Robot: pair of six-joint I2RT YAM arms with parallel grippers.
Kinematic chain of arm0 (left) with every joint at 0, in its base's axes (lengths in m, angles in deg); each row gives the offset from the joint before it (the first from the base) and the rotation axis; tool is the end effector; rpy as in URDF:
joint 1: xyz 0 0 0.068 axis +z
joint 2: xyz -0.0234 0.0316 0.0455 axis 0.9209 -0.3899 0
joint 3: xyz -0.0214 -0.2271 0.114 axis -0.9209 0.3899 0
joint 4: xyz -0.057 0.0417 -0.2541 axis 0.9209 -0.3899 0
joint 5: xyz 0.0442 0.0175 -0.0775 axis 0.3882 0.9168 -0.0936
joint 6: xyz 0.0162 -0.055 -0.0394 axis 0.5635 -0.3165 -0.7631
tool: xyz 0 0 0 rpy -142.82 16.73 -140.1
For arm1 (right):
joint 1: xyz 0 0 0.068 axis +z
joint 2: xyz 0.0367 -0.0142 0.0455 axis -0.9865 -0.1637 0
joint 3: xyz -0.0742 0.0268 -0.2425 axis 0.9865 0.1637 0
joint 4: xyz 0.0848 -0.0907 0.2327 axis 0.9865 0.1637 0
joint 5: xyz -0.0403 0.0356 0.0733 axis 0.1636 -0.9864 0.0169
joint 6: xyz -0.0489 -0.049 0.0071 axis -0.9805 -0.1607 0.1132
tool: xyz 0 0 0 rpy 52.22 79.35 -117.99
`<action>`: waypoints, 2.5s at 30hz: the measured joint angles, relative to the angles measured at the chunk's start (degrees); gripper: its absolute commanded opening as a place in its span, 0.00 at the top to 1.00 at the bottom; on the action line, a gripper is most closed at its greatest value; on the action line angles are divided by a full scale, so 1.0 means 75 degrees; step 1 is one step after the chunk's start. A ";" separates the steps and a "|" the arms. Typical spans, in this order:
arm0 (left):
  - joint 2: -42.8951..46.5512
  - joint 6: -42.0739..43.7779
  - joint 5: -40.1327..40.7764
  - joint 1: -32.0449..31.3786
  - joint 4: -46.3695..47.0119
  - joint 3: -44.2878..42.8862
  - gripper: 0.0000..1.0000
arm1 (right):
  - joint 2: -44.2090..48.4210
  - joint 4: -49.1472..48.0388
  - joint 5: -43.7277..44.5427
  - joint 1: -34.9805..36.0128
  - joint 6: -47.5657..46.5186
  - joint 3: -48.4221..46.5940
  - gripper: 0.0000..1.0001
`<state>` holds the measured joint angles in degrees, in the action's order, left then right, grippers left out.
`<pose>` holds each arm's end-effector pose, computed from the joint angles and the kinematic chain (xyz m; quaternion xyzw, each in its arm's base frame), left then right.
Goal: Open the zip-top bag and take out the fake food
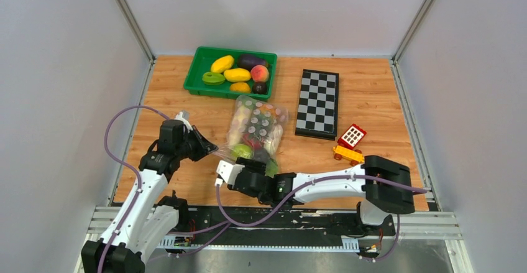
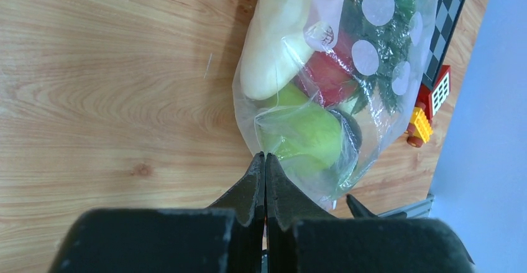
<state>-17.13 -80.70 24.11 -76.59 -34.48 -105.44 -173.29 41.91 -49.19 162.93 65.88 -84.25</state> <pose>0.1911 -0.0479 0.2100 -0.2283 0.8757 -0.3005 0.3013 0.0792 0.3495 0.1818 -0.5775 0.6572 -0.0054 0.4844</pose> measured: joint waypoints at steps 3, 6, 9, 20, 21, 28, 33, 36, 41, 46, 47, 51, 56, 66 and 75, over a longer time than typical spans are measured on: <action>0.0055 0.0000 -0.0052 0.0000 -0.0003 0.0073 1.00 | -0.0428 -0.0006 0.0032 -0.0090 0.0076 -0.0122 0.53; 0.0102 0.0000 -0.0082 0.0000 0.0000 0.0149 1.00 | -0.0659 -0.0038 0.0137 -0.0210 0.0157 -0.0198 0.55; 0.0146 0.0000 -0.0102 0.0000 -0.0003 0.0189 1.00 | -0.0723 -0.0020 0.0163 -0.0256 0.0184 -0.0233 0.54; 0.0160 0.0003 -0.0181 0.0000 0.0006 0.0210 1.00 | -0.0306 0.0248 0.0017 -0.0306 0.0323 -0.0289 0.52; 0.0160 0.0003 -0.0198 0.0000 0.0006 0.0210 1.00 | -0.0274 0.0265 0.0017 -0.0321 0.0332 -0.0306 0.52; 0.0154 0.0006 -0.0242 0.0000 0.0006 0.0210 1.00 | -0.0259 0.0425 -0.0055 -0.0484 0.0379 -0.0443 0.53; 0.0108 0.0006 -0.0277 0.0000 0.0009 0.0210 1.00 | -0.0259 0.0510 -0.0216 -0.0490 0.0417 -0.0446 0.50; 0.0102 0.0003 -0.0280 0.0000 0.0009 0.0210 1.00 | -0.0233 0.0609 -0.0507 -0.0490 0.0490 -0.0460 0.49; 0.0102 0.0003 -0.0300 0.0000 0.0009 0.0210 1.00 | -0.0012 0.0615 -0.0711 -0.0490 0.0615 -0.0507 0.48; 0.0102 0.0003 -0.0315 0.0000 0.0009 0.0210 1.00 | -0.0082 0.0597 -0.0565 -0.0493 0.0612 -0.0734 0.49; 0.0102 0.0003 -0.0321 0.0000 0.0009 0.0210 1.00 | -0.0128 0.0580 -0.0545 -0.0493 0.0612 -0.0775 0.50; 0.0102 0.0003 -0.0364 0.0000 0.0009 0.0210 1.00 | -0.0391 0.0481 -0.0428 -0.0493 0.0612 -0.0816 0.51; 0.0102 0.0000 -0.0402 0.0000 0.0009 0.0210 1.00 | -0.0758 0.0490 -0.0207 -0.0493 0.0609 -0.0813 0.55; -0.0023 0.0006 -0.0449 0.0000 0.0032 0.0210 1.00 | -0.0752 0.0463 0.0863 -0.0624 0.0522 -0.0306 0.64; -0.0437 0.0032 -0.0656 -0.0003 0.0157 0.0160 1.00 | 0.0274 0.0866 0.1154 -0.0871 0.0504 0.0119 1.00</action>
<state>-20.41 -80.46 19.19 -76.62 -33.30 -104.24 -171.24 48.40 -40.54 156.39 69.66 -83.35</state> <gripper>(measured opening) 0.006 0.034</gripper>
